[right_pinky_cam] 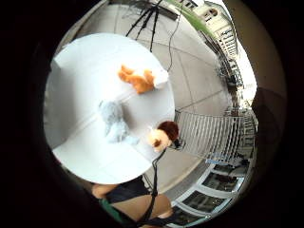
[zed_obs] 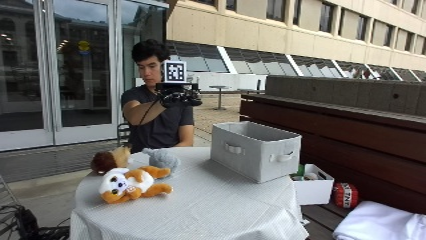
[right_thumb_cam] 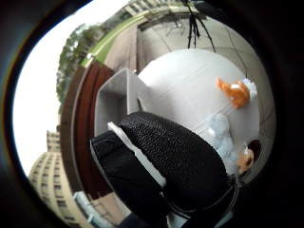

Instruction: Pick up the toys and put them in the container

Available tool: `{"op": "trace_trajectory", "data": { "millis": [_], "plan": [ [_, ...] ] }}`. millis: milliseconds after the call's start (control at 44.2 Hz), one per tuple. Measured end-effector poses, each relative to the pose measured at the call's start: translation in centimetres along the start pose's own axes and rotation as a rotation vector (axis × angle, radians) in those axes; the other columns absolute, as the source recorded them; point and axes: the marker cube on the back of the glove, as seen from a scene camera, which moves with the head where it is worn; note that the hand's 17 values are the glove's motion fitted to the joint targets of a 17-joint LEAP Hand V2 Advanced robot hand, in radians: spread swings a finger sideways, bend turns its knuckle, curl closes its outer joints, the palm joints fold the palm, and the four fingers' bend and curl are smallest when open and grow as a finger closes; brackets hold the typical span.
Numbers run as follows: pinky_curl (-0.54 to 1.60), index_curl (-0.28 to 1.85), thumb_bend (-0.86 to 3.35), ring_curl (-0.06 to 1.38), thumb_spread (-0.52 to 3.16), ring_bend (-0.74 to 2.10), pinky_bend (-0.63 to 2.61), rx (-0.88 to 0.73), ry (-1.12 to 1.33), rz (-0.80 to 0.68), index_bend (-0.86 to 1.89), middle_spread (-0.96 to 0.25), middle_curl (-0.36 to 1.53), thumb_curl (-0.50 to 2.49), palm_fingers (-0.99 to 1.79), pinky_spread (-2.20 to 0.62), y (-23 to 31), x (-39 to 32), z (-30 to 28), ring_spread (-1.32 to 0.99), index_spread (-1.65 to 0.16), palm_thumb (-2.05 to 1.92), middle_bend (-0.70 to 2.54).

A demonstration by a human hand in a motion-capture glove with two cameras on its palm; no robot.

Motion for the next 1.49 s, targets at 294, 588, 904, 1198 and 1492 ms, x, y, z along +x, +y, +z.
{"op": "trace_trajectory", "data": {
  "millis": [294, 588, 904, 1198, 1492],
  "plan": [
    [0.18, 0.14, -0.13, 0.04, 0.89, 0.16, 0.45, -0.003, -0.013, 0.017, 0.18, -0.05, 0.16, 0.00, -0.05, -0.02, 0.7, 0.6, -0.3, -0.14, -0.24, -0.20, 0.29],
    [0.23, 0.22, -0.12, 0.07, 1.03, 0.16, 0.45, 0.062, 0.022, 0.015, 0.17, -0.06, 0.23, 0.00, -0.08, -0.02, 2.4, 1.3, -2.0, -0.16, -0.27, -0.19, 0.29],
    [0.27, 0.26, -0.12, 0.11, 1.04, 0.18, 0.45, 0.096, 0.044, 0.019, 0.17, -0.06, 0.28, 0.01, -0.06, -0.02, 5.4, 6.5, -4.2, -0.17, -0.29, -0.18, 0.26],
    [0.30, 0.28, -0.11, 0.16, 1.01, 0.23, 0.46, -0.022, 0.084, 0.091, 0.16, -0.09, 0.31, 0.04, -0.01, 0.00, 9.7, 14.0, -5.1, -0.20, -0.31, -0.17, 0.24],
    [0.32, 0.30, -0.11, 0.20, 0.96, 0.20, 0.49, -0.013, 0.069, 0.091, 0.16, -0.09, 0.34, 0.06, -0.03, 0.02, 12.3, 20.2, 1.1, -0.21, -0.31, -0.17, 0.24]
  ]
}}
